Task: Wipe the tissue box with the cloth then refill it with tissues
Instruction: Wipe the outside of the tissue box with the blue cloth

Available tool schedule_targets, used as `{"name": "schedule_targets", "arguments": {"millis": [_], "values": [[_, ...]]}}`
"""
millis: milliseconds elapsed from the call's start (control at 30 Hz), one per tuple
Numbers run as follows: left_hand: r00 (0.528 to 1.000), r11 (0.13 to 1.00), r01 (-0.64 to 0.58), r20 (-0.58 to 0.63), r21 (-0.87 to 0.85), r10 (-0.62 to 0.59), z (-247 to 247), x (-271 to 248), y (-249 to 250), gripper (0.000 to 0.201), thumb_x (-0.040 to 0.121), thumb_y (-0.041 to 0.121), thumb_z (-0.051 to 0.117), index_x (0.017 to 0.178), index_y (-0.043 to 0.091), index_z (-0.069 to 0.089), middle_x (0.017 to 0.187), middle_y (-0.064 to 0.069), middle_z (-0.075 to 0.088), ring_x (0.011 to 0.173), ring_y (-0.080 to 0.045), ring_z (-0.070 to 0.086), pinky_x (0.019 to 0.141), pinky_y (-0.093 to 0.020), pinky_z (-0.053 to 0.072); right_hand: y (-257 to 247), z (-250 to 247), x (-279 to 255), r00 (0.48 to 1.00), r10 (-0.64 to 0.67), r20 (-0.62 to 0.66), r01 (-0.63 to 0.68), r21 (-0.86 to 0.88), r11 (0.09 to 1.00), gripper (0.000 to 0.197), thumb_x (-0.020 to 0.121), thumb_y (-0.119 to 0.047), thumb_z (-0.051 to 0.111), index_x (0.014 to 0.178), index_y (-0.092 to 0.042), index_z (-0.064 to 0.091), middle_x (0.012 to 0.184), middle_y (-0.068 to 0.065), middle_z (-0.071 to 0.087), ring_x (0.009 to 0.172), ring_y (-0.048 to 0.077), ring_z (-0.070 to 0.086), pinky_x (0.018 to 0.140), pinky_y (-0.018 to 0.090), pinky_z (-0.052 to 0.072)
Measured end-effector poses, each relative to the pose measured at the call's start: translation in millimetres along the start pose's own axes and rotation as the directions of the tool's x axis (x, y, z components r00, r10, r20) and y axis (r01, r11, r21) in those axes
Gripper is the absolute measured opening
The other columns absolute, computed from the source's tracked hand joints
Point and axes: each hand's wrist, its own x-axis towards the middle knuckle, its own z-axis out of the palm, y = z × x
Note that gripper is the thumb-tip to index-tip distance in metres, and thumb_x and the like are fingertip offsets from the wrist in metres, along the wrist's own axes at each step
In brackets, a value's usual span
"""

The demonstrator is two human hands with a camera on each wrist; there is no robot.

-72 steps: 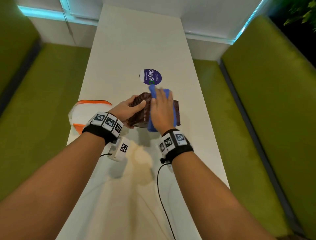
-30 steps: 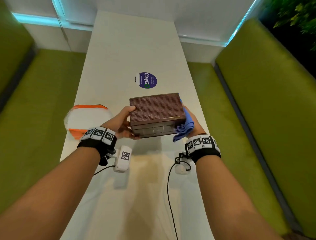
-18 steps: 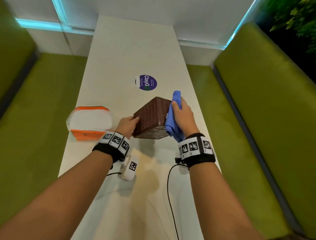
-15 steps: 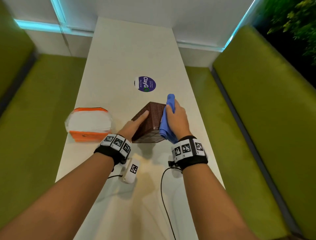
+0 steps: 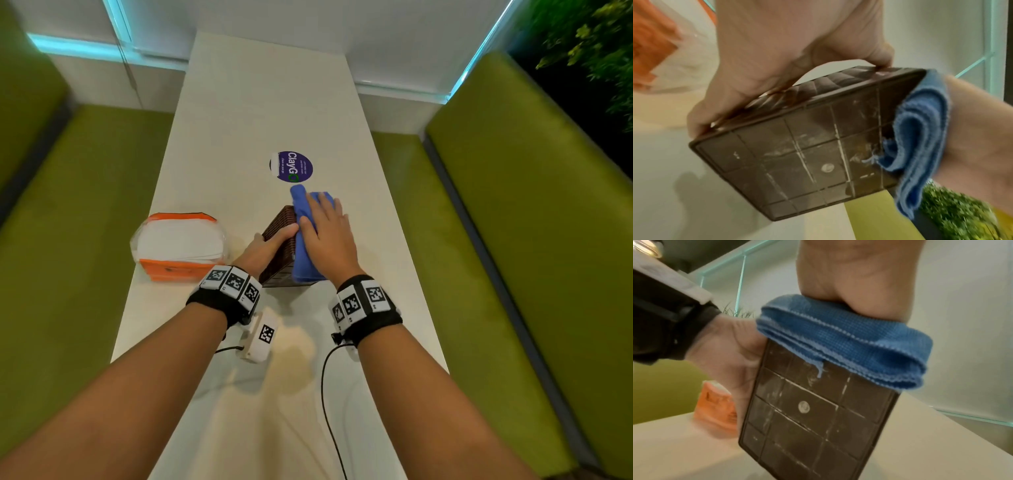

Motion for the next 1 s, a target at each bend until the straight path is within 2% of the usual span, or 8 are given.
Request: {"name": "schedule_targets", "arguments": {"millis": [133,267,433,533,633,767,833,1000], "values": [[1.000,0.999,-0.019,0.012,0.029,0.019,-0.1,8.9,0.7,0.118,0.041,0.075,0.082,0.135,0.012,0.048,0.126,-0.013,0.065,0.108,-0.032,0.067,0.100,-0.049,0.049,18.8,-0.7,6.2,0.951,0.290,-0.103,-0.263,0.219,0.940,0.042,0.098,-0.034,0.031,0.136,-0.019,0.042,0.142,0.007,0.043,0.135,0.027,0.036,0.110,0.046,0.034],[0.999,0.995,-0.027,-0.038,0.093,0.031,6.4,-2.3,9.1,0.135,0.032,0.083,0.077,0.141,0.013,0.037,0.131,-0.009,0.060,0.117,-0.030,0.061,0.104,-0.047,0.046,26.1,-9.3,11.9,0.833,0.550,0.069,-0.531,0.381,0.757,0.047,0.100,-0.035,0.025,0.137,-0.012,0.040,0.138,0.015,0.048,0.131,0.034,0.042,0.109,0.048,0.036],[0.999,0.993,-0.028,-0.041,0.115,0.033,2.6,7.0,2.0,0.127,0.035,0.085,0.074,0.136,0.014,0.047,0.125,-0.013,0.065,0.109,-0.032,0.066,0.101,-0.047,0.048,6.1,-7.7,-1.0,0.984,0.173,-0.048,-0.164,0.154,0.974,0.048,0.100,-0.025,0.032,0.147,-0.013,0.030,0.153,0.004,0.032,0.146,0.025,0.019,0.118,0.041,0.024],[0.999,0.995,-0.021,-0.021,0.101,0.024,4.1,-0.3,5.3,0.125,0.036,0.083,0.076,0.137,0.016,0.046,0.124,-0.014,0.065,0.107,-0.033,0.067,0.100,-0.048,0.050,3.9,-7.2,-9.7,0.999,-0.001,-0.042,0.005,0.099,0.995,0.050,0.100,-0.025,0.035,0.149,-0.018,0.026,0.157,-0.001,0.026,0.149,0.020,0.010,0.122,0.037,0.015],[0.999,0.997,-0.043,-0.021,0.066,0.045,4.1,-10.8,8.3,0.127,0.036,0.080,0.078,0.138,0.012,0.045,0.124,-0.013,0.065,0.107,-0.031,0.067,0.100,-0.047,0.050,9.8,-1.6,-4.4,0.998,0.036,-0.054,-0.031,0.081,0.996,0.052,0.099,-0.031,0.036,0.149,-0.019,0.026,0.158,0.001,0.024,0.149,0.021,0.010,0.120,0.041,0.014],[0.997,0.994,-0.066,-0.040,0.091,0.069,0.6,3.6,0.6,0.124,0.034,0.085,0.074,0.134,0.015,0.051,0.127,-0.009,0.065,0.112,-0.027,0.065,0.103,-0.044,0.047,19.8,-0.4,9.6,0.935,0.352,-0.050,-0.318,0.322,0.892,0.051,0.092,-0.043,0.031,0.135,-0.019,0.042,0.133,0.007,0.049,0.133,0.030,0.039,0.108,0.050,0.037],[0.998,0.995,-0.039,-0.048,0.097,0.044,-2.8,17.9,-5.4,0.129,0.034,0.088,0.071,0.138,0.017,0.047,0.133,-0.007,0.061,0.117,-0.027,0.061,0.106,-0.044,0.044,17.2,-4.1,13.3,0.906,0.423,-0.025,-0.396,0.310,0.865,0.049,0.096,-0.039,0.031,0.138,-0.016,0.040,0.138,0.011,0.048,0.136,0.034,0.035,0.110,0.052,0.034],[0.994,0.991,-0.083,-0.067,0.100,0.090,6.9,-16.8,8.1,0.126,0.034,0.089,0.069,0.134,0.015,0.052,0.125,-0.009,0.065,0.113,-0.026,0.063,0.105,-0.042,0.046,-6.5,-4.2,1.1,0.999,0.025,-0.028,-0.023,0.068,0.997,0.048,0.100,-0.025,0.035,0.146,-0.012,0.032,0.152,0.007,0.034,0.144,0.026,0.021,0.119,0.042,0.022]]}}
